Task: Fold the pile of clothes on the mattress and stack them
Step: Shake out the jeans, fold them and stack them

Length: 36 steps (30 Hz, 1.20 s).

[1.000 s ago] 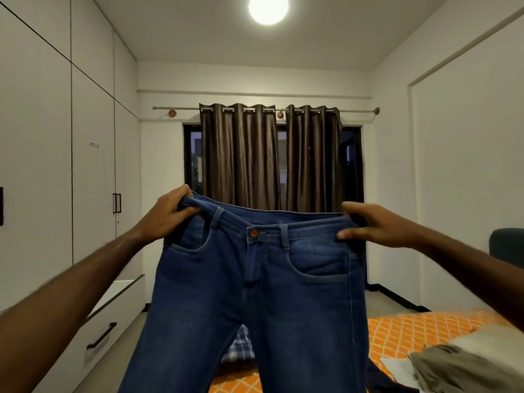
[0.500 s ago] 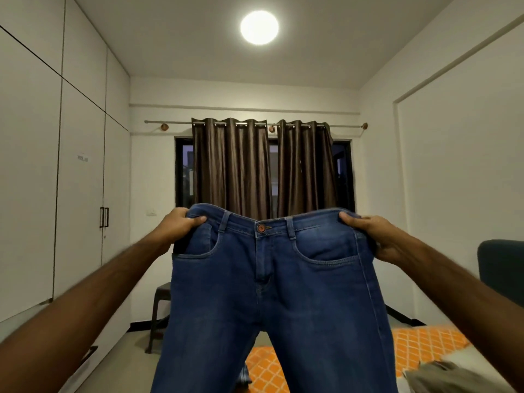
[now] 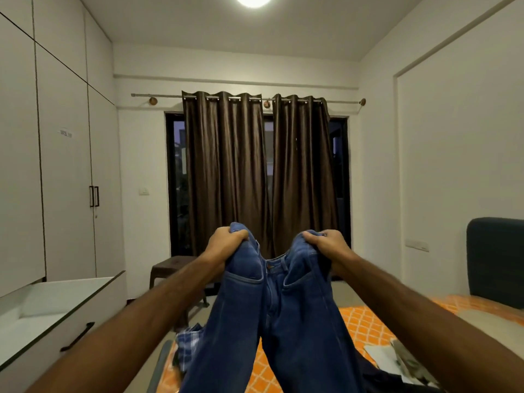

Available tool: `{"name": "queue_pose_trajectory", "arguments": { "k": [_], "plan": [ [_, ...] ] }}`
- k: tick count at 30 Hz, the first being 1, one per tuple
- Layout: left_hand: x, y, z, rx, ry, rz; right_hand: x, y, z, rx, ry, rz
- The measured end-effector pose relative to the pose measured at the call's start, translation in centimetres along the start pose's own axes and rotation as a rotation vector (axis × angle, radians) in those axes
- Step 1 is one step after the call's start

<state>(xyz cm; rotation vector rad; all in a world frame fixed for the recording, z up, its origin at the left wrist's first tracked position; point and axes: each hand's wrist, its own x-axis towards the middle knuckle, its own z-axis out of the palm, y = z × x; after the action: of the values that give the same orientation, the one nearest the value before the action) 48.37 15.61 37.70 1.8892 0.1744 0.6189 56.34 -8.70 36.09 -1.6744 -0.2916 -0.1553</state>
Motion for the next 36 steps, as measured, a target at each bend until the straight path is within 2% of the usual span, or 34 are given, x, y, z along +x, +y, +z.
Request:
{"name": "queue_pose_trajectory", "arguments": {
  "k": [2,5,8,11,13,18,21,23,26,27,30,32,34,36],
  "plan": [
    [-0.2,2.0,2.0,0.0,-0.011,0.121,-0.4,-2.3,1.7,-0.055,-0.04,-0.126],
    [-1.1,5.4,4.2,0.095,0.074,0.256,-0.4,-5.6,3.8,-0.048,-0.061,-0.233],
    [-1.4,7.3,4.3,0.088,0.103,0.332,-0.2,-8.4,4.2,0.071,-0.065,-0.214],
    [-1.1,8.0,3.1,-0.002,0.04,0.371,-0.9,-10.2,3.5,0.226,-0.183,-0.139],
    [-1.0,8.0,2.6,-0.015,0.083,0.439,-1.5,-10.6,3.2,0.244,-0.238,-0.154],
    [-2.1,7.3,3.3,-0.04,0.162,0.524,-2.1,-9.6,4.0,0.232,-0.066,-0.33],
    [-2.1,7.4,3.6,-0.12,0.22,0.513,-3.0,-9.0,5.6,0.2,-0.055,-0.406],
    [-2.6,7.8,3.6,-0.313,0.152,0.436,-3.4,-9.1,6.3,0.235,-0.091,-0.393],
    [-4.0,8.2,4.0,-0.7,-0.097,0.334,-3.7,-9.7,6.0,0.284,-0.162,-0.349],
    [-4.2,8.2,3.9,-0.755,-0.166,0.344,-3.6,-9.8,5.7,0.262,-0.172,-0.37],
    [-4.3,8.8,2.7,-0.685,-0.278,0.44,-2.8,-9.9,4.3,0.156,-0.157,-0.488],
    [-3.9,9.3,1.8,-0.576,-0.213,0.532,-2.0,-10.1,3.2,0.14,-0.121,-0.534],
    [-3.3,9.4,0.5,-0.329,0.017,0.624,-1.4,-10.3,1.9,0.217,-0.103,-0.519],
    [-1.7,8.5,-1.1,-0.013,0.266,0.634,-1.1,-10.9,0.7,0.355,-0.136,-0.486]
  ]
}}
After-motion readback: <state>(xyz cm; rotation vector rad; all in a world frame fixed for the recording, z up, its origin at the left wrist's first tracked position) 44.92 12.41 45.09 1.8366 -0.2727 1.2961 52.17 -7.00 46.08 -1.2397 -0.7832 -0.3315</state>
